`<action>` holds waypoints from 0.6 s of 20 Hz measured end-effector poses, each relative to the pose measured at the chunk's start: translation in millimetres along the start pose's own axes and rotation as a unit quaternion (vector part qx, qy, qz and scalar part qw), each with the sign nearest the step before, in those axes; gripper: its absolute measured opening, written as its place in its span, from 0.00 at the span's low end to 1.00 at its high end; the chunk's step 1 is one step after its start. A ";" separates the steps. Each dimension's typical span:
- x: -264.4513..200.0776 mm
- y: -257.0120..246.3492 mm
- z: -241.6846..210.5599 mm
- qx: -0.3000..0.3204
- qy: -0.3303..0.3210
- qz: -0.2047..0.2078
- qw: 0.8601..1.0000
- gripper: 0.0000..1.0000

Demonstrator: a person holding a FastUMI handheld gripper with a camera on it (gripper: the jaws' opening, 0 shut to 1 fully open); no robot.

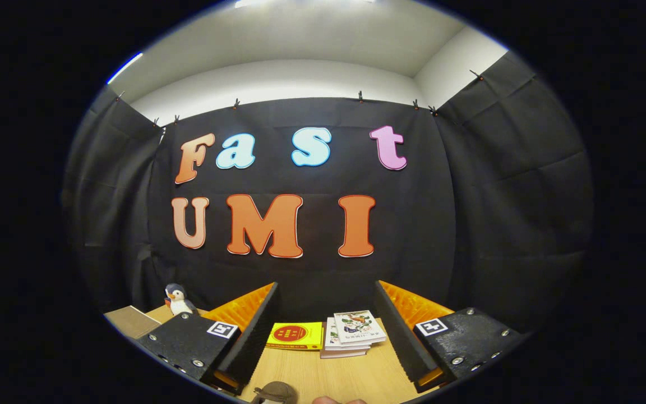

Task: Open the storage box then place both shoes into the box .Put the left shoe in first, then the right shoe, with the right side of both shoes facing outward in a uniform manner.

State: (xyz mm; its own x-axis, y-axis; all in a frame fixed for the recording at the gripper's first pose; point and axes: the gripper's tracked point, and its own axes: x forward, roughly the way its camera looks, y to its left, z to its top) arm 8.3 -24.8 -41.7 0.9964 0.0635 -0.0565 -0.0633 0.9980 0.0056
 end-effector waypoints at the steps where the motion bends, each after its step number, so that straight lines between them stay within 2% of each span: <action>1: -0.8 2.9 -0.6 0.001 -0.001 0.006 1.000 0.99; 12: 0.9 19.8 -4.6 -0.003 0.008 0.015 1.000 0.99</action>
